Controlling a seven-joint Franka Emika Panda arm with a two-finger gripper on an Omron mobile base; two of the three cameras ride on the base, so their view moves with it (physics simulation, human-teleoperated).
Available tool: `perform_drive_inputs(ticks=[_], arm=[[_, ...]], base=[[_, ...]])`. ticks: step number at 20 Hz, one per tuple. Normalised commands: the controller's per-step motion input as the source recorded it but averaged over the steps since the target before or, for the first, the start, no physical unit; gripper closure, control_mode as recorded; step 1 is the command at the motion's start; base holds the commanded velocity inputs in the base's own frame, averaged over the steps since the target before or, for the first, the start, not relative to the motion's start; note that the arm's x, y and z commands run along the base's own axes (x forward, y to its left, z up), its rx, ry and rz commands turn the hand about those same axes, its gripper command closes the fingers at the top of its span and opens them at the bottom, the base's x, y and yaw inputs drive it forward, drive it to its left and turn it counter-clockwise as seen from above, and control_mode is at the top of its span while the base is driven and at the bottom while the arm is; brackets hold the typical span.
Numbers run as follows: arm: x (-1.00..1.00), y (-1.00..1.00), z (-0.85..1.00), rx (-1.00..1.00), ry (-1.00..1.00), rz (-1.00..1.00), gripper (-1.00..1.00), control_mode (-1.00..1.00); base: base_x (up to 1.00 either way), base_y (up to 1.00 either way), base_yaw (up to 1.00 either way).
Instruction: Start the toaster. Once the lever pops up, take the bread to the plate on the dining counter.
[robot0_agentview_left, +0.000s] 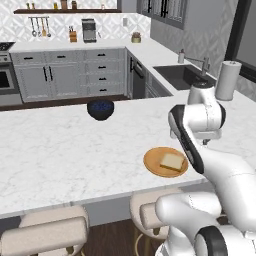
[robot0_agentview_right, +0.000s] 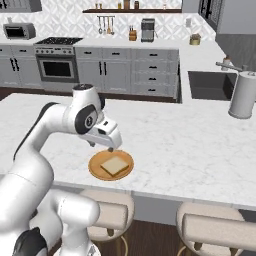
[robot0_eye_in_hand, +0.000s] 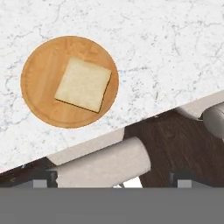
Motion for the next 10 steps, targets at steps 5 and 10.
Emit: perform_drive_inputs(ticks=[5, 10], arm=[[-1.0, 0.58, 0.5, 0.0, -0.04, 0.04, -1.0, -1.0], [-1.0, 0.56, 0.43, 0.0, -0.08, 0.11, -1.0, -1.0]], base=[[0.0, 0.0, 0.0], [0.0, 0.0, 0.0]])
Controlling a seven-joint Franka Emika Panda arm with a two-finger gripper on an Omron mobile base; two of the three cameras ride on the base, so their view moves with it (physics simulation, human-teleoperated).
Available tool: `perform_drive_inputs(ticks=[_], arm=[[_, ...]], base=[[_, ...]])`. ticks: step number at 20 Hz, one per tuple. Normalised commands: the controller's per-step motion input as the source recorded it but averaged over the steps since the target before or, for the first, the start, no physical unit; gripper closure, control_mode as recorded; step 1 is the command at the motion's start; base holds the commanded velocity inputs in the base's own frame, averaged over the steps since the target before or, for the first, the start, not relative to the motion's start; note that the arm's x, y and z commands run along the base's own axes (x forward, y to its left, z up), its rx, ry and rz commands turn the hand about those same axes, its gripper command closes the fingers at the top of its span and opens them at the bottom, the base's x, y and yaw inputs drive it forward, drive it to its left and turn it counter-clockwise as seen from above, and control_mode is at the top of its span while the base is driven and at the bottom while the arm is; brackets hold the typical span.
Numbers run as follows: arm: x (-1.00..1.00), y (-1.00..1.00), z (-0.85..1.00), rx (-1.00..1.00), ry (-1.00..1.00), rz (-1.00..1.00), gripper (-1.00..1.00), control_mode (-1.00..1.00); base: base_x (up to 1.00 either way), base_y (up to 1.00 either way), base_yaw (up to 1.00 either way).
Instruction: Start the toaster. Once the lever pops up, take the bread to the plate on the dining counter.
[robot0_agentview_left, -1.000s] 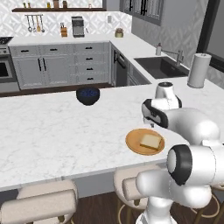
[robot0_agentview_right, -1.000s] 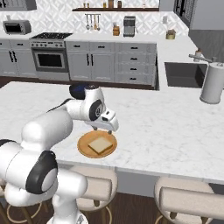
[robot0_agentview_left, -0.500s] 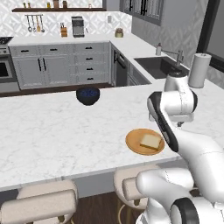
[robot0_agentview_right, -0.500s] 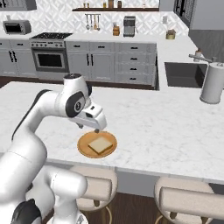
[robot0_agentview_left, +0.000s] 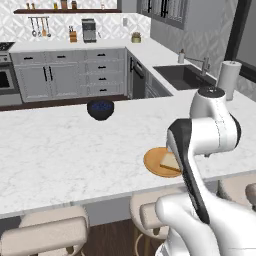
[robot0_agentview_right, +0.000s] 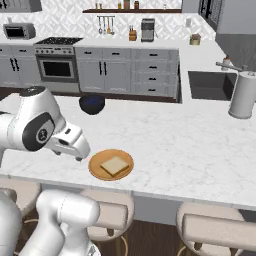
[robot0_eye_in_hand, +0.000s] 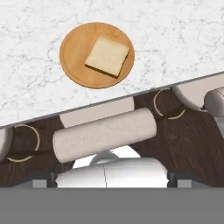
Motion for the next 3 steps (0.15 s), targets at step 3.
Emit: perform_drive_inputs(ticks=[3], arm=[[-1.0, 0.46, 0.46, 0.0, -0.09, 0.12, -1.0, -1.0]], base=[[0.0, 0.0, 0.0]])
